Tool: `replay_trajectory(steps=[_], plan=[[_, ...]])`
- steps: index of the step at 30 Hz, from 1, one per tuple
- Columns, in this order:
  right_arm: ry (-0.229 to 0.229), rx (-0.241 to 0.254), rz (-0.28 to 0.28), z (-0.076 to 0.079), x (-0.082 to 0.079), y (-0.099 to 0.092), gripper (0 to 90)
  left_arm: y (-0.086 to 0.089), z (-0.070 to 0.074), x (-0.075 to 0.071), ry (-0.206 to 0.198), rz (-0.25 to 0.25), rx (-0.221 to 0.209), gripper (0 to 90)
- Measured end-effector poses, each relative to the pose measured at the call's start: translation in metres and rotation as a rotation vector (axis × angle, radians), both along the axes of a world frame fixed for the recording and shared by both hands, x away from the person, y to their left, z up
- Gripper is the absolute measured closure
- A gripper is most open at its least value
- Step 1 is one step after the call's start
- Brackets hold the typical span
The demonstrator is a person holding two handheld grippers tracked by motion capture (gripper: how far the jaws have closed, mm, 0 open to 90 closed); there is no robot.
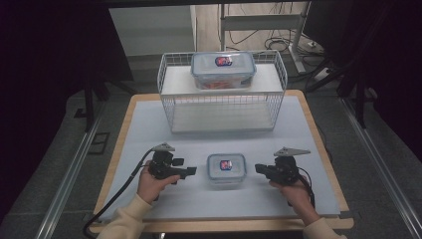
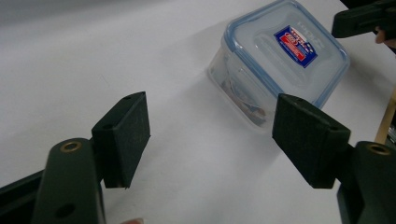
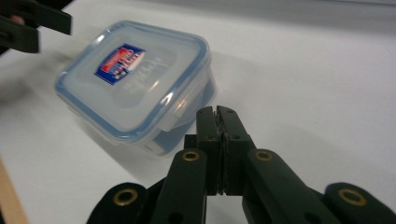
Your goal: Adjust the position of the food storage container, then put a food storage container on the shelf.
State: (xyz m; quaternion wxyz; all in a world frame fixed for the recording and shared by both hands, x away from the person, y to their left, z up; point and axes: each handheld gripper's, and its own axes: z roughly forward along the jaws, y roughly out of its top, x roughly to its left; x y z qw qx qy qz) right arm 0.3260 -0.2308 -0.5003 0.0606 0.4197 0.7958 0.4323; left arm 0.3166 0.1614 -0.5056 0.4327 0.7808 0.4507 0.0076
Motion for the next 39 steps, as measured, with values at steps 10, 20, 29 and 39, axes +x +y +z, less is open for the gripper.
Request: replay_trajectory(steps=[10, 20, 29, 39], plan=[[0.075, 0.141, 0.097, 0.005, 0.009, 0.002, 45.5, -0.003, 0.004, -0.006, 0.014, 0.033, -0.054, 22.2], [0.137, 0.165, 0.126, 0.005, 0.013, 0.008, 34.1, -0.009, -0.001, 0.004, 0.066, 0.026, -0.110, 21.0], [0.214, 0.178, 0.087, -0.005, 0.033, 0.018, 31.6, -0.034, -0.009, 0.018, 0.131, -0.024, -0.150, 21.1], [0.293, 0.192, 0.104, -0.018, 0.042, 0.030, 31.5, -0.045, -0.017, 0.024, 0.199, -0.061, -0.207, 22.2]])
